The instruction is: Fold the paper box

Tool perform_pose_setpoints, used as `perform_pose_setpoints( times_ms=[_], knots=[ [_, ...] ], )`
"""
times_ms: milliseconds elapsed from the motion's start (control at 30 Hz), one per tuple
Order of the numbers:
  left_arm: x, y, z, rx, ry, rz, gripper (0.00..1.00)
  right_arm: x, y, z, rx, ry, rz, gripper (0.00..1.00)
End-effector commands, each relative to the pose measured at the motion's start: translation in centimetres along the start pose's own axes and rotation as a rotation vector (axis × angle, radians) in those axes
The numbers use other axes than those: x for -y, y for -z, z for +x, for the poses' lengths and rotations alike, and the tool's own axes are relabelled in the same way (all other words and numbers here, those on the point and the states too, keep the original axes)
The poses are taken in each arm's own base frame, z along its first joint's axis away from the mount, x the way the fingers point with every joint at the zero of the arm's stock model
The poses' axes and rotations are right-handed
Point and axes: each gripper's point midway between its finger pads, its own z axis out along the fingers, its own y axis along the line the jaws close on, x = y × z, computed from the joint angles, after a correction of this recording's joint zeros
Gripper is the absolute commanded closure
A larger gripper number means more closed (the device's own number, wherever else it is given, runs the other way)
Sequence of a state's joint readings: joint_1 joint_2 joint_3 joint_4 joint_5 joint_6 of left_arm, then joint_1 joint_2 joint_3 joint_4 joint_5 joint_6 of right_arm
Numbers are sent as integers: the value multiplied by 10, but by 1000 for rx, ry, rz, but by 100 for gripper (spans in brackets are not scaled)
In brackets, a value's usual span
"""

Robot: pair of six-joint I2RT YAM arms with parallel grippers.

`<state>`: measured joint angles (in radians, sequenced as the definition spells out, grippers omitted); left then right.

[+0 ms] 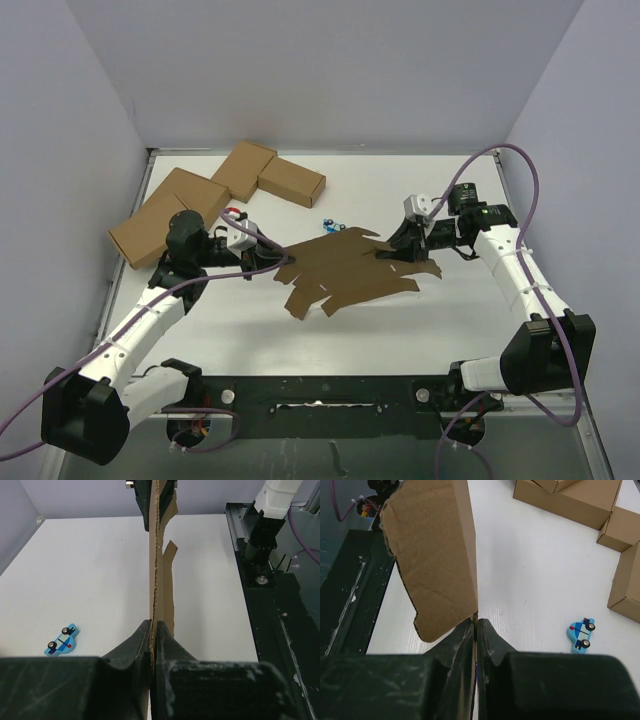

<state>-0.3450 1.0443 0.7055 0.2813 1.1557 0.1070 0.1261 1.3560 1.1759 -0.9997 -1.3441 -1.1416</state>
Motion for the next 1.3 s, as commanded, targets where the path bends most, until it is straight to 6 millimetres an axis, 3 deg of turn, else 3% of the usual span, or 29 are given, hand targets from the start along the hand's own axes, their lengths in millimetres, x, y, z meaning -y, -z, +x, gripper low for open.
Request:
perform_pose_setpoints(
  times_ms=[0, 67, 133, 267, 367, 467, 600, 733, 833, 1000, 1267],
  knots=[
    [-7, 2, -18, 32, -32, -19, 100, 5, -1, -10, 10, 3, 3, 84],
    [-12, 4, -18, 30, -5, -38, 100, 9, 2, -8, -3, -10, 25, 56],
    [-18, 6, -15, 17, 18, -61, 100, 15, 9, -10, -12, -25, 59, 42],
    [-27, 10, -5, -32, 34, -109, 100, 26, 36, -28, 2, -44, 153, 35],
    [-33, 12, 6, -63, 58, -138, 100, 31, 59, -39, 22, -40, 232, 34],
    [-46, 15, 6, -82, 86, -189, 100, 48, 85, -33, 8, -114, 379, 35],
    [-61, 19, 17, -128, 149, -249, 100, 91, 140, 11, -70, -297, 730, 51],
    [-68, 23, 21, -144, 161, -295, 100, 100, 169, 56, -67, -450, 854, 68],
    [-73, 26, 25, -154, 174, -334, 100, 96, 166, 80, 2, -591, 812, 75],
    [-83, 28, 32, -161, 239, -373, 100, 87, 138, 127, 104, -855, 685, 80],
    [-85, 28, 34, -153, 255, -377, 100, 85, 84, 162, 127, -1063, 560, 81]
  ],
)
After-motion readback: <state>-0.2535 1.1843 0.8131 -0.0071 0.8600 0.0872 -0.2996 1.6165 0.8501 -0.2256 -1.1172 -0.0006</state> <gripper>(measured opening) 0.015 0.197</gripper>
